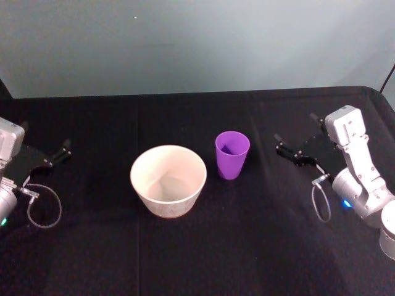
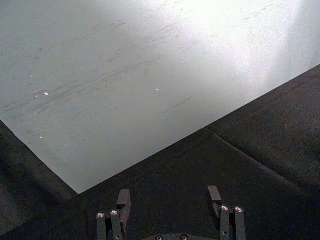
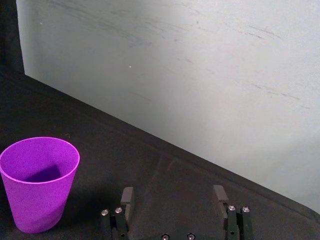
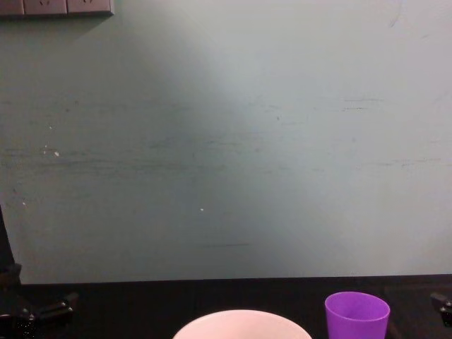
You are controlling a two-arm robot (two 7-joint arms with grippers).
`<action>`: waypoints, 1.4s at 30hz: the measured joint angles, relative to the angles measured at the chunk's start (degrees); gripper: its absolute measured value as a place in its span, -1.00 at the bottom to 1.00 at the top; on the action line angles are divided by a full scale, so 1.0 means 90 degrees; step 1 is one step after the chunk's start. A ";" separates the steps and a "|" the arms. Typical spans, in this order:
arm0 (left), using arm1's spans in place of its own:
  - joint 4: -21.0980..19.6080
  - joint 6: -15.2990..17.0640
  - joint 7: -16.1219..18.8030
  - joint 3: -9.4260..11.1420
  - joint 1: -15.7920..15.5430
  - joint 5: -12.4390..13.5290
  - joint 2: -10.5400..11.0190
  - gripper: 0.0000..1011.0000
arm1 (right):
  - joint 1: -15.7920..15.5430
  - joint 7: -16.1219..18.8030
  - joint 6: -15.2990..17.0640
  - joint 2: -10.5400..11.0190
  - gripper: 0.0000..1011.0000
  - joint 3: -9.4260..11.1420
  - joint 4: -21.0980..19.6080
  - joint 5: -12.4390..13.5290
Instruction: Pick up the cup and pour the mung beans from the cup into the bowl.
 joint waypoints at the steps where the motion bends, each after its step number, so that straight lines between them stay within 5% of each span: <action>1: 0.0000 0.0000 0.0000 0.0000 0.0000 0.0000 0.0000 0.98 | 0.0001 0.0000 0.0000 0.0000 0.98 0.0000 0.0000 0.0000; 35: 0.0000 0.0000 0.0000 0.0000 0.0000 0.0000 0.0000 0.98 | 0.0000 0.0000 0.0000 0.0000 0.98 0.0000 0.0000 0.0000; 42: 0.0000 0.0000 0.0000 0.0000 0.0000 0.0000 0.0000 0.98 | -0.0354 0.0174 -0.0201 0.0123 0.98 0.0261 -0.0304 0.0169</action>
